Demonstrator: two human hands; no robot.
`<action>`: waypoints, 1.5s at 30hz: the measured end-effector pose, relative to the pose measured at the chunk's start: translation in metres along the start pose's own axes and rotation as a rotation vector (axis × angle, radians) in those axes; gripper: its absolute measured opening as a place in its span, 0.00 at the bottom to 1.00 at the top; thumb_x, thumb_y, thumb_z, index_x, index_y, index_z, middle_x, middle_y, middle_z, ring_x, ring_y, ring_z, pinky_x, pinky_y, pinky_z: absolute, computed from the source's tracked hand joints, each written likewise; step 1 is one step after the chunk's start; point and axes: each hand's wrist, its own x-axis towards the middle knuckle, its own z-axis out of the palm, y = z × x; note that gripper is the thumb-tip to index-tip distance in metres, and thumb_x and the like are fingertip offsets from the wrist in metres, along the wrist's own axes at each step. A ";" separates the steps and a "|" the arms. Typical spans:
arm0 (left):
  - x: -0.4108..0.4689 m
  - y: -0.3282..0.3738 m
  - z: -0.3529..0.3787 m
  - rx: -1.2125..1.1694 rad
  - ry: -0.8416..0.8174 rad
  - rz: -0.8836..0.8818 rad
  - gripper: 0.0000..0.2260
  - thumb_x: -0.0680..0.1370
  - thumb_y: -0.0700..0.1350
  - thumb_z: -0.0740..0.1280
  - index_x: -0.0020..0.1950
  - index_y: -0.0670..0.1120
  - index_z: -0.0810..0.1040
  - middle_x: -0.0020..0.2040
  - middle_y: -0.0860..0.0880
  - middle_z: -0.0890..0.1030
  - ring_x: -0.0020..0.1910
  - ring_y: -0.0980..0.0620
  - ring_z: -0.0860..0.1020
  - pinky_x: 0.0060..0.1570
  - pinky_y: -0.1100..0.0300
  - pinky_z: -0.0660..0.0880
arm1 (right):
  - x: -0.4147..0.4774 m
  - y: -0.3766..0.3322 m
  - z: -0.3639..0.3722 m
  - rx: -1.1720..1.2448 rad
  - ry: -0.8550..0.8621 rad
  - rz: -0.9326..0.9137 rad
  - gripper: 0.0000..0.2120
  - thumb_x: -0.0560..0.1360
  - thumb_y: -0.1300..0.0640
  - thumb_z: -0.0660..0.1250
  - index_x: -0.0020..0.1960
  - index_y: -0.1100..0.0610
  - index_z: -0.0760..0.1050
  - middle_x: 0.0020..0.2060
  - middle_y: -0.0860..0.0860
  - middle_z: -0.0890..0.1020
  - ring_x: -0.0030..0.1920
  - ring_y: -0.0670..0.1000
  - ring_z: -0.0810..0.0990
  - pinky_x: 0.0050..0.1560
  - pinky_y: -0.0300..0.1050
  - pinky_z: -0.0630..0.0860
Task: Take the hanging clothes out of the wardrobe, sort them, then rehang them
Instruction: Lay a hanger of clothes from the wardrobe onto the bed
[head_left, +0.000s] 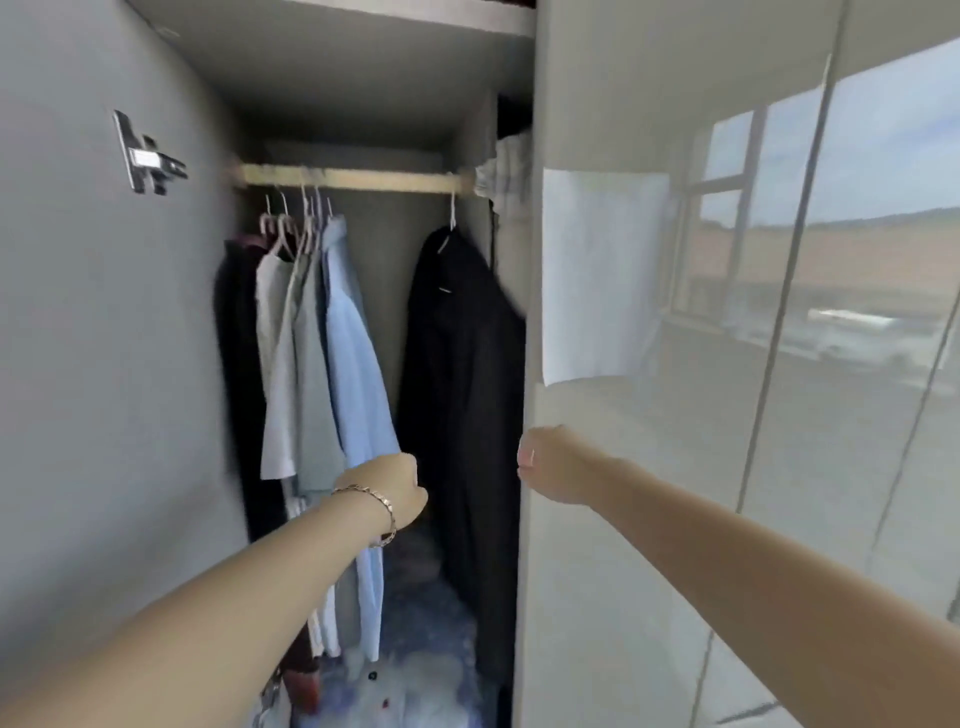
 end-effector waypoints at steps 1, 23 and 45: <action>0.013 -0.009 -0.008 -0.017 0.022 -0.028 0.06 0.77 0.42 0.56 0.46 0.48 0.71 0.45 0.49 0.76 0.42 0.49 0.72 0.38 0.61 0.67 | 0.019 -0.011 -0.009 0.022 0.039 -0.028 0.06 0.78 0.59 0.57 0.45 0.57 0.71 0.41 0.53 0.74 0.41 0.52 0.72 0.43 0.44 0.71; 0.194 -0.048 -0.057 -0.042 0.005 -0.205 0.04 0.78 0.44 0.56 0.49 0.46 0.69 0.46 0.48 0.74 0.42 0.48 0.72 0.40 0.62 0.67 | 0.318 -0.049 -0.107 0.452 0.390 0.286 0.22 0.79 0.62 0.59 0.71 0.65 0.60 0.65 0.61 0.73 0.65 0.60 0.72 0.62 0.51 0.70; 0.115 -0.050 -0.056 0.048 0.083 -0.139 0.10 0.78 0.46 0.57 0.37 0.47 0.67 0.40 0.50 0.75 0.45 0.48 0.75 0.41 0.61 0.68 | 0.148 -0.070 -0.158 0.412 0.488 -0.015 0.17 0.80 0.65 0.51 0.68 0.63 0.66 0.52 0.55 0.74 0.50 0.53 0.75 0.35 0.42 0.66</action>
